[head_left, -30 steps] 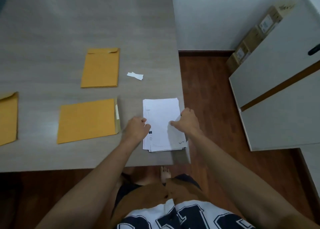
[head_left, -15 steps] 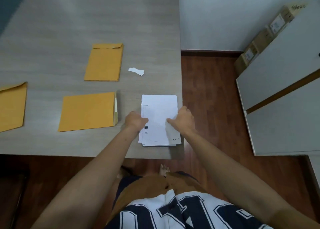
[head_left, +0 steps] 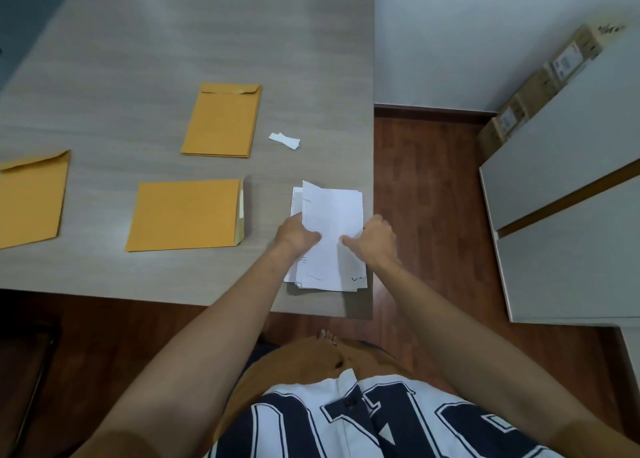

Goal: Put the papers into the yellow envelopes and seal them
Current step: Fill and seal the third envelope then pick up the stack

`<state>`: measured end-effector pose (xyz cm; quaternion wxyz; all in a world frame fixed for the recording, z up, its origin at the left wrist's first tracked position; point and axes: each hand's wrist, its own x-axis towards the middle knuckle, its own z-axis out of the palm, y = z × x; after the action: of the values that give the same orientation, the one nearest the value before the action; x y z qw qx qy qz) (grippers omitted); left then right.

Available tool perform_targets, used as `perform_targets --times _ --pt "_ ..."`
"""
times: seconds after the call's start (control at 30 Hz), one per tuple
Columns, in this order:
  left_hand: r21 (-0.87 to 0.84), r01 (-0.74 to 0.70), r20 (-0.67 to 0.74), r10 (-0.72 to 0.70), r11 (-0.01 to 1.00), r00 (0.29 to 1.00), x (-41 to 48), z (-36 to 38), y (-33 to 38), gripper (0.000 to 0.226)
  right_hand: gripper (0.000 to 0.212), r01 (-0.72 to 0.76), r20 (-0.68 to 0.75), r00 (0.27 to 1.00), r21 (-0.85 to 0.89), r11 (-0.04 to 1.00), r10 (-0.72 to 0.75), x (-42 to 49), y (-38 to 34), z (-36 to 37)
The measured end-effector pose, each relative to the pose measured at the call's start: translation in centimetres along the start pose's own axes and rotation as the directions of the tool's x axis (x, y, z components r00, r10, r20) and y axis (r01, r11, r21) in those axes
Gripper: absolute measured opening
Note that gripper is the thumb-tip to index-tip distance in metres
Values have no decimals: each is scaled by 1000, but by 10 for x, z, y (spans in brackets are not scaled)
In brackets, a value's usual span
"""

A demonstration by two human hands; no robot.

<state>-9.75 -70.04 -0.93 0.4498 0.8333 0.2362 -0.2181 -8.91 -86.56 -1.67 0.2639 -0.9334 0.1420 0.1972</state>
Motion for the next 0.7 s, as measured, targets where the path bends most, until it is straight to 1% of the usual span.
perform_targets --times 0.13,0.23,0.37,0.43,0.5,0.6,0.7 --pt "4 35 -25 -35 999 999 -1 3 2 26 73 3 0 1000 11 1000 -3 1 2 1" --pt "-4 20 -30 -20 1000 999 1 2 2 26 72 -12 34 999 26 1000 11 5 2 0" --pt "-136 7 -27 -11 991 1000 4 -3 0 28 68 -15 25 1000 58 998 13 7 -2 -3" --pt "-198 -6 -26 1 980 1000 4 -3 1 24 67 -22 29 999 82 996 20 9 -4 -5" --pt "-257 -8 -23 2 966 1000 3 -4 2 23 66 -43 56 998 131 990 36 12 -6 -6" --pt "-357 -5 11 10 934 1000 0 -6 3 32 62 -76 98 994 249 966 52 16 -9 -10" --pt "-404 -28 37 47 914 998 -5 -7 4 34 40 -131 150 986 456 880 70 19 -8 -15"
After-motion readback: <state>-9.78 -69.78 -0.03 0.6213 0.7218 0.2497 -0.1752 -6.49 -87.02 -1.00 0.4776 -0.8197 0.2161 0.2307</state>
